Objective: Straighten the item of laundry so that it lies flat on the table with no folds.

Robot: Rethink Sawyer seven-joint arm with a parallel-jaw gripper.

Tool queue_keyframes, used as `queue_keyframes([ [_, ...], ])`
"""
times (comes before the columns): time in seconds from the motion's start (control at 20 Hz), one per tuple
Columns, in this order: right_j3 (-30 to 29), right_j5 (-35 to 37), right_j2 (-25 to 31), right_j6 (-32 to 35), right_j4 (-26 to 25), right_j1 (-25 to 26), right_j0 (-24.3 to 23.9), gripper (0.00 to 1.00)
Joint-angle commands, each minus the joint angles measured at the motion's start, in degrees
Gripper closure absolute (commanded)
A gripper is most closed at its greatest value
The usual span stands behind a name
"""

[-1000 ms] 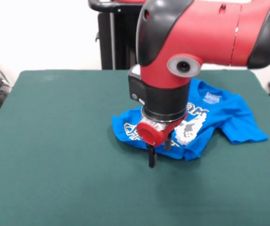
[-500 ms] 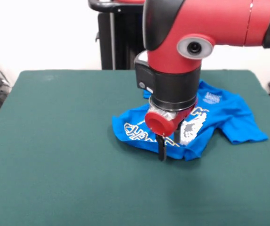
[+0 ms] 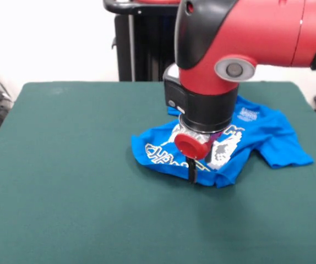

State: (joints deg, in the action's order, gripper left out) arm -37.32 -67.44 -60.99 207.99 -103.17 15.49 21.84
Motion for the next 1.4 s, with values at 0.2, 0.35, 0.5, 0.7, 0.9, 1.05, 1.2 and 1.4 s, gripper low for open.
queue_keyframes([
  [0.2,3.46,-2.62,4.13,1.29,-0.32,5.65,1.42,0.0],
  [0.35,3.07,-0.97,5.06,-0.02,1.14,4.62,1.29,0.0],
  [0.5,3.39,-0.51,5.64,-0.31,2.06,4.36,1.27,0.0],
  [0.7,3.6,-1.51,5.22,-0.79,1.57,4.73,1.36,0.0],
  [0.9,4.04,-1.99,5.05,-1.05,1.37,5.0,1.39,1.0],
  [1.05,4.18,-2.13,5.18,-1.12,1.52,4.9,1.4,1.0],
  [1.2,4.49,-2.14,5.29,-0.99,1.69,4.79,1.42,1.0],
  [1.4,4.42,-1.64,5.32,-0.87,1.93,4.7,1.49,1.0],
])
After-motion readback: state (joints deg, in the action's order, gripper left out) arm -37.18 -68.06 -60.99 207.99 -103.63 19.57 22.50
